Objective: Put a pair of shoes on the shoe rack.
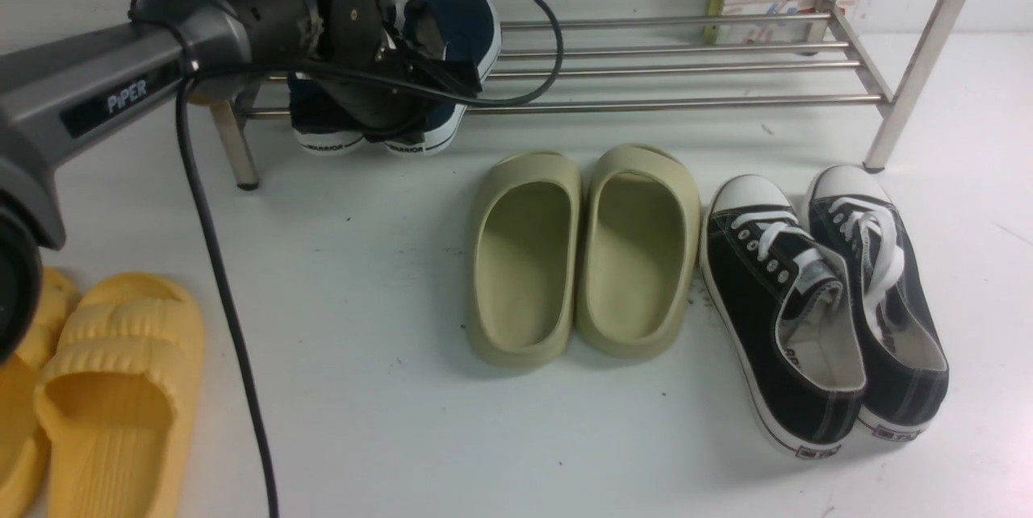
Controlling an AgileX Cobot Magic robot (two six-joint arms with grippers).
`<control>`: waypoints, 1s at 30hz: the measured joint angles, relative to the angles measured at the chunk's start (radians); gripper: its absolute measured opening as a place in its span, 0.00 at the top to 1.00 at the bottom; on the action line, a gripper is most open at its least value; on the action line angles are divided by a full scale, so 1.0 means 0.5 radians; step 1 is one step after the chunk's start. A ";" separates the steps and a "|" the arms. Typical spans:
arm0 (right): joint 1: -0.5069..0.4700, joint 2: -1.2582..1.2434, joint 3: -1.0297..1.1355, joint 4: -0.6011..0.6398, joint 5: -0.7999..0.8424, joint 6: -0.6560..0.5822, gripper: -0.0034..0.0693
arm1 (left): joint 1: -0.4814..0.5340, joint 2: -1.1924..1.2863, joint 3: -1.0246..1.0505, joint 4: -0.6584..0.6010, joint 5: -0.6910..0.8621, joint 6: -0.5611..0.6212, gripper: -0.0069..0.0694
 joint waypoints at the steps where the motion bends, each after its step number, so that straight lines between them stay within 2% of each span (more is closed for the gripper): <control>1: 0.000 0.000 0.000 0.000 0.000 0.000 0.61 | 0.000 0.000 0.000 0.002 -0.010 0.000 0.93; 7: 0.000 0.000 0.000 0.000 0.000 0.000 0.61 | 0.000 0.002 0.000 0.003 -0.026 -0.002 0.92; 9: 0.000 0.000 0.000 0.000 0.000 0.000 0.61 | 0.000 0.002 0.000 0.003 -0.024 -0.005 0.89; 14: 0.000 0.000 0.000 0.000 0.000 0.000 0.61 | 0.000 -0.001 0.000 -0.007 0.015 -0.005 0.75; 15: 0.000 0.000 0.000 0.000 0.000 0.000 0.61 | 0.000 -0.010 0.000 -0.014 0.031 -0.005 0.66; 16: 0.000 0.000 0.000 0.000 0.000 0.000 0.61 | 0.000 -0.015 0.000 -0.016 0.036 -0.005 0.65; 18: 0.000 0.000 0.000 0.000 0.000 0.000 0.61 | 0.000 -0.064 -0.002 -0.029 0.101 0.027 0.52; 21: 0.000 0.000 0.000 0.000 0.000 0.000 0.61 | 0.000 -0.166 -0.002 -0.047 0.230 0.087 0.44; 26: 0.000 0.000 0.000 0.000 0.000 0.000 0.61 | 0.000 -0.448 -0.002 -0.115 0.554 0.231 0.43; 29: 0.000 0.000 0.000 0.000 0.000 0.000 0.61 | 0.000 -0.620 -0.002 -0.127 0.701 0.287 0.48; 30: 0.000 0.000 0.000 0.000 0.000 0.000 0.61 | 0.000 -0.744 -0.002 -0.132 0.775 0.313 0.52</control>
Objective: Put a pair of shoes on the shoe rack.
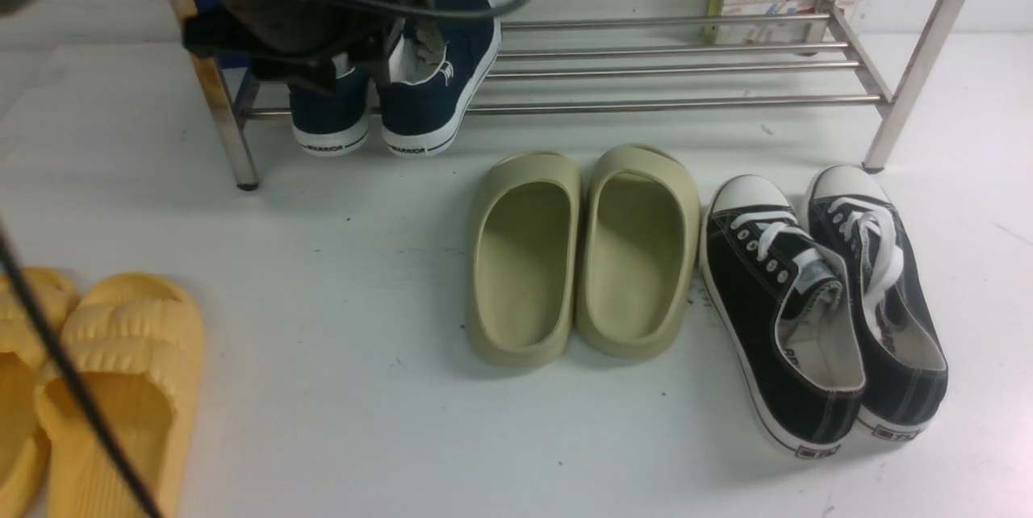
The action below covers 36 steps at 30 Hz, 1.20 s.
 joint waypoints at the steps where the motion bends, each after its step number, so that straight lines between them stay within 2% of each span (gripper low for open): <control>1: 0.000 0.000 0.000 0.000 0.000 0.000 0.61 | 0.000 -0.097 0.000 0.000 0.046 0.016 0.57; 4: 0.000 0.000 0.000 0.000 0.000 0.000 0.61 | 0.000 -0.356 0.000 0.011 0.133 0.030 0.69; 8: 0.000 0.000 0.000 0.000 0.000 0.000 0.61 | 0.000 -0.936 0.124 0.135 0.199 0.040 0.91; 9: 0.000 0.000 0.000 0.000 0.000 0.000 0.61 | 0.000 -1.071 0.178 0.175 0.201 0.040 0.93; 10: 0.000 0.000 0.000 0.000 0.000 0.000 0.61 | 0.000 -1.071 0.192 0.175 0.201 0.040 0.93; 12: 0.000 0.000 0.000 0.000 0.000 0.000 0.61 | 0.000 -1.452 0.439 0.262 0.201 0.012 0.93; 16: 0.000 0.000 0.000 0.000 0.000 0.000 0.61 | 0.000 -1.853 0.823 0.289 0.173 0.003 0.93; 20: 0.000 0.000 0.000 0.000 0.000 0.000 0.61 | 0.000 -2.406 1.510 0.271 0.016 0.002 0.93; 25: 0.000 0.000 0.000 0.000 0.000 0.000 0.61 | 0.000 -2.873 2.046 0.183 -0.204 -0.003 0.93; 31: 0.000 0.000 0.000 0.000 0.000 0.000 0.61 | 0.000 -3.077 2.321 0.117 -0.530 -0.003 0.93; 36: 0.000 0.000 0.000 0.000 0.000 0.000 0.61 | 0.000 -3.084 2.339 0.117 -0.599 -0.004 0.93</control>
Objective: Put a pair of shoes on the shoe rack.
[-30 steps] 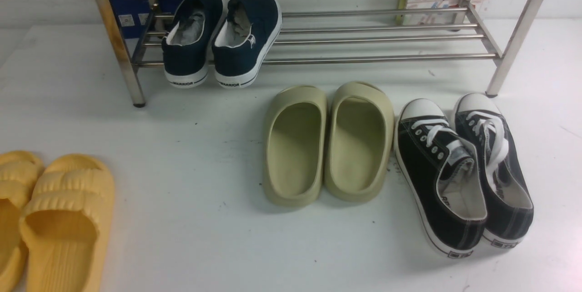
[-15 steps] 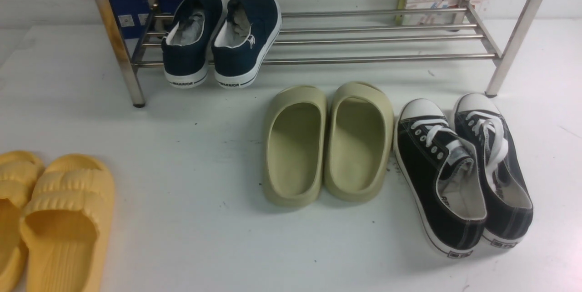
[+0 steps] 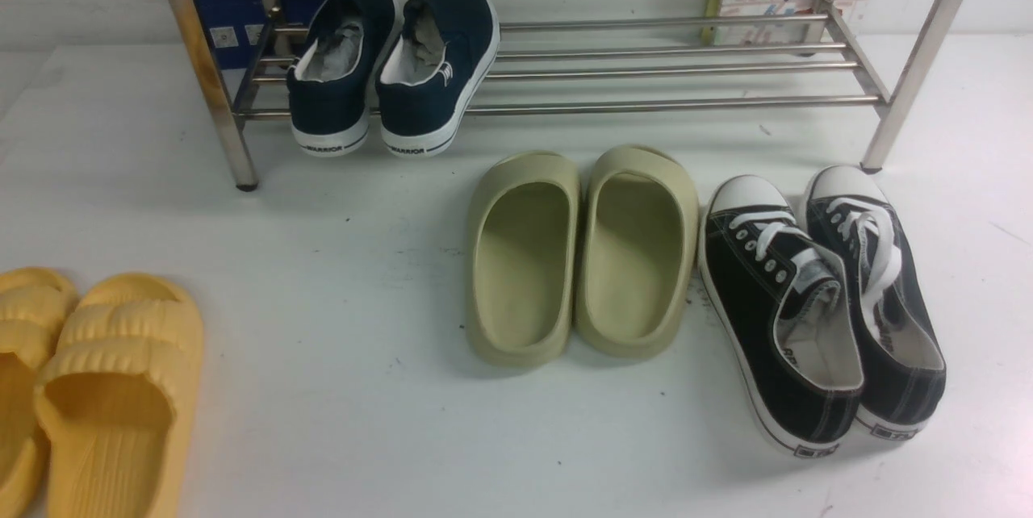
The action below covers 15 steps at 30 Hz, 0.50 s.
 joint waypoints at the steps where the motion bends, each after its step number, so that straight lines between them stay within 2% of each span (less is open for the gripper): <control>1: 0.000 0.000 0.000 0.000 0.000 0.000 0.61 | 0.000 0.000 0.000 0.000 0.000 0.000 0.93; 9: 0.000 0.000 0.000 0.000 0.000 0.000 0.61 | 0.000 0.000 0.007 0.021 -0.058 0.000 0.93; 14: 0.000 0.000 0.000 0.000 0.000 0.000 0.61 | 0.000 -0.001 0.150 0.154 -0.221 0.000 0.93; 15: 0.000 0.000 0.000 0.000 0.000 0.000 0.61 | 0.000 -0.008 0.260 0.174 -0.330 0.000 0.93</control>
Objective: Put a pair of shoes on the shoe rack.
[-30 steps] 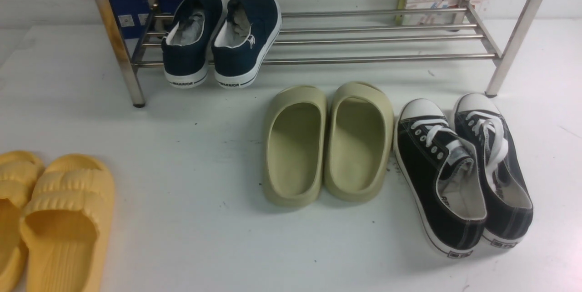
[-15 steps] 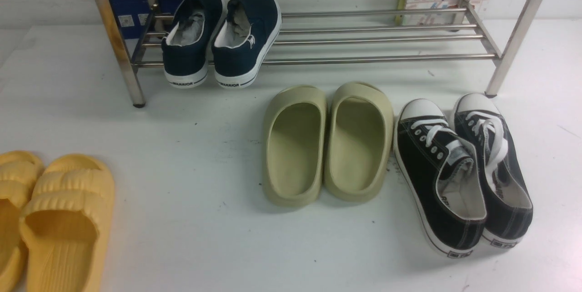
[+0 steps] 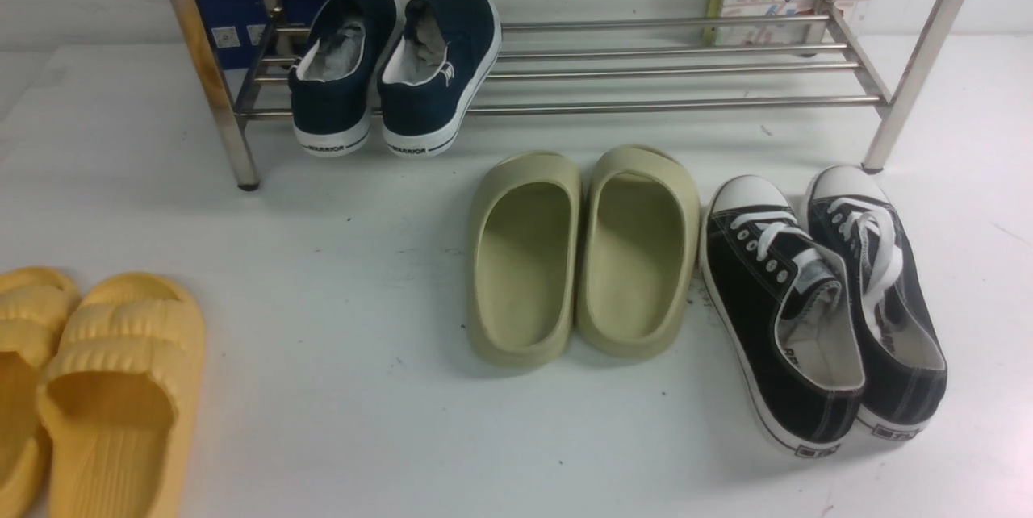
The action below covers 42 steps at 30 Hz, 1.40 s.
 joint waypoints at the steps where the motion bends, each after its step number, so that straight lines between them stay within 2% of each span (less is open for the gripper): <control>1: 0.000 0.000 0.000 0.000 0.000 0.000 0.61 | 0.000 -0.018 0.084 0.007 -0.091 0.003 0.93; 4: 0.000 0.000 0.000 0.000 0.000 0.000 0.61 | 0.000 -0.119 0.287 0.009 -0.278 0.063 0.93; 6: 0.000 0.000 0.000 0.000 0.000 0.000 0.61 | 0.000 -0.172 0.513 0.013 -0.424 0.188 0.93; 9: 0.000 0.000 0.000 0.000 0.000 0.000 0.61 | 0.054 -0.176 0.773 -0.026 -0.458 0.242 0.93; 14: 0.000 0.000 0.000 0.000 0.000 0.000 0.61 | 0.200 -0.176 0.815 -0.134 -0.250 0.234 0.93; 29: 0.000 0.000 0.000 0.000 0.000 0.000 0.61 | 0.507 -0.176 0.815 -0.152 -0.241 0.341 0.93; 35: 0.000 0.000 0.000 0.000 0.000 0.000 0.61 | 0.554 -0.176 0.815 -0.152 -0.241 0.536 0.93; 42: 0.000 0.000 0.000 0.000 0.000 0.000 0.61 | 0.558 -0.176 0.815 -0.158 -0.241 0.561 0.93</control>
